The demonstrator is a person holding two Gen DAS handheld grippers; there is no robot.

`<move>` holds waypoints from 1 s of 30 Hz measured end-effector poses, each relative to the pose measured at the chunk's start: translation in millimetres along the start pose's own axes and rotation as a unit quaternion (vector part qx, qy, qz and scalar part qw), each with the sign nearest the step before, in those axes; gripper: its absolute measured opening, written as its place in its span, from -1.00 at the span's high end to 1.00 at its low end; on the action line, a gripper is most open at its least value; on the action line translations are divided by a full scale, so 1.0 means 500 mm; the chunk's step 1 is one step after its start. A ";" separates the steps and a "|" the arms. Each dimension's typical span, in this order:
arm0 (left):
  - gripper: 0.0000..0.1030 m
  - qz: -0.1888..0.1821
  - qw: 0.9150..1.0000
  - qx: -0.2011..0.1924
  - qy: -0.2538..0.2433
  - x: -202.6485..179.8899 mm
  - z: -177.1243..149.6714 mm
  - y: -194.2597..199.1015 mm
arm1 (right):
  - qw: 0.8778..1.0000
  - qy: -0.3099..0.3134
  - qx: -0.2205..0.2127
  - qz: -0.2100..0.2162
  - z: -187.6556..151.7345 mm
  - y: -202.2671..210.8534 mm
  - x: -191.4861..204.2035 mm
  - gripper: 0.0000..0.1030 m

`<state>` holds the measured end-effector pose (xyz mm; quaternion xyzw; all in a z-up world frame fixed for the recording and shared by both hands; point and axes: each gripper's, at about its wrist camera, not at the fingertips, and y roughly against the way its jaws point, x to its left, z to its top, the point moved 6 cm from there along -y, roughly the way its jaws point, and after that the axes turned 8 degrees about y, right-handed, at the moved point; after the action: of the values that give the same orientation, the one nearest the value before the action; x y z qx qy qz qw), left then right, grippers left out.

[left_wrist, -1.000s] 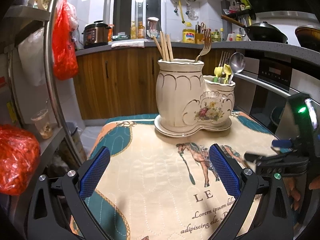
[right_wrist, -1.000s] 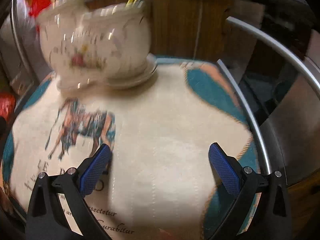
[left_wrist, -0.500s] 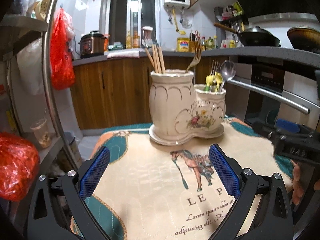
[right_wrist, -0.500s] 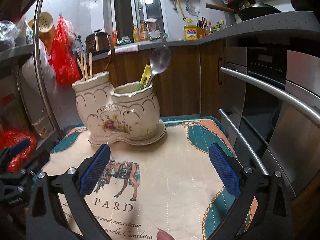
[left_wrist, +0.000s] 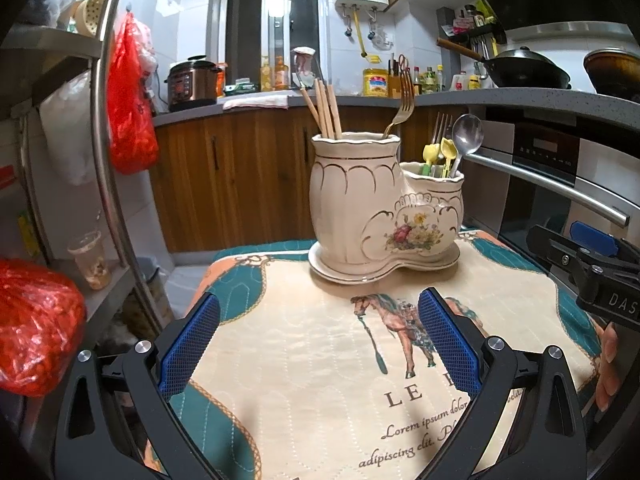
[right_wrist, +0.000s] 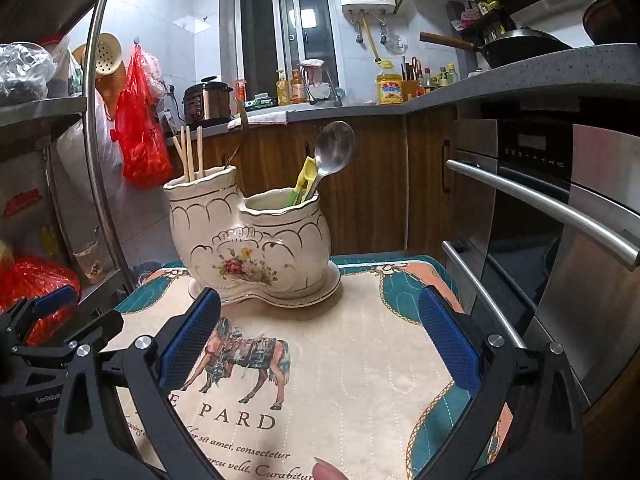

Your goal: Organize utensils

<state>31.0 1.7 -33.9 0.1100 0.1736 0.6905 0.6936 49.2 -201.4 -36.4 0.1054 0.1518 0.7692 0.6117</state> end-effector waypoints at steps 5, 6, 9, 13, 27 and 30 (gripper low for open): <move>-0.91 -0.001 1.000 -0.001 0.002 0.002 0.001 0.001 | 1.000 0.001 0.001 0.001 -0.001 0.000 -0.001 -0.90; -0.91 0.000 1.000 -0.001 0.001 0.001 0.000 0.000 | 1.000 0.001 0.002 0.001 -0.001 -0.001 0.000 -0.90; -0.91 0.008 1.000 0.000 -0.002 0.002 0.000 0.002 | 1.000 0.002 0.003 0.003 -0.002 -0.002 0.000 -0.90; -0.91 0.000 1.000 -0.012 -0.006 -0.002 0.004 0.010 | 1.000 0.003 0.005 0.004 -0.002 -0.003 0.002 -0.90; -0.91 -0.004 0.999 -0.029 0.013 0.011 0.018 0.020 | 1.000 0.002 0.006 0.005 -0.003 -0.004 0.003 -0.90; -0.91 -0.013 1.000 -0.024 0.003 -0.001 0.015 0.019 | 1.000 0.002 0.007 0.005 -0.003 -0.005 0.002 -0.90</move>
<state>25.0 2.2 -23.1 0.0891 0.1599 0.6858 0.7044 50.5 -200.0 -38.8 0.1086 0.1576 0.7713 0.6070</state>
